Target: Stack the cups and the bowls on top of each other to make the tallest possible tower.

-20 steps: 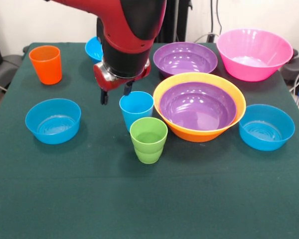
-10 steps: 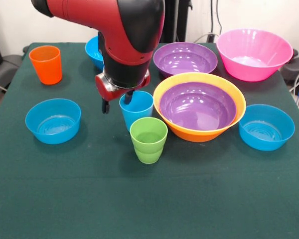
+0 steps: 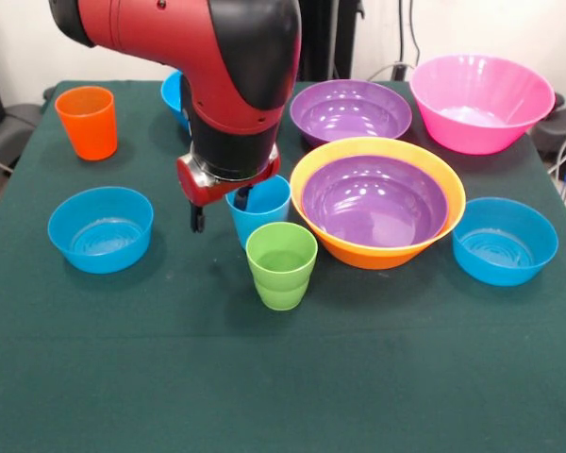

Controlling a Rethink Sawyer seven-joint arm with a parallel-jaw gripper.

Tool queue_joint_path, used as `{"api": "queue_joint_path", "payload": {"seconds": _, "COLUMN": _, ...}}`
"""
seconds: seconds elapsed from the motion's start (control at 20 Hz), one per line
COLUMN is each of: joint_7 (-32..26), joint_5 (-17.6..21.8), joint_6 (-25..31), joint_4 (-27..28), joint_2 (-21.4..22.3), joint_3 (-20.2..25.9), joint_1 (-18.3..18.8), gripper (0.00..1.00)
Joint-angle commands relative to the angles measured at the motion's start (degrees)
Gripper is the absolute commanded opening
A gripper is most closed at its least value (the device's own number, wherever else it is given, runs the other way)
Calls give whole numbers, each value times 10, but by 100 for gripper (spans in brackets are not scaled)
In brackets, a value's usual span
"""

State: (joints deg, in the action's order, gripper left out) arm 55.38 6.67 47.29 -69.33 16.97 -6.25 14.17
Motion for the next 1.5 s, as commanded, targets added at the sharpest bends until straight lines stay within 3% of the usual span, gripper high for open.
{"api": "queue_joint_path", "payload": {"seconds": 0.05, "joint_7": 43, "joint_5": 4, "joint_6": -28, "joint_4": -14, "joint_2": -9, "joint_3": 72, "joint_1": 3, "gripper": 100}}
{"api": "queue_joint_path", "payload": {"seconds": 0.7, "joint_7": 60, "joint_5": 10, "joint_6": 0, "joint_4": 7, "joint_2": -17, "joint_3": 50, "joint_1": -11, "gripper": 100}}
{"api": "queue_joint_path", "payload": {"seconds": 1.5, "joint_7": 34, "joint_5": 18, "joint_6": 0, "joint_4": -1, "joint_2": -11, "joint_3": 52, "joint_1": -1, "gripper": 100}}
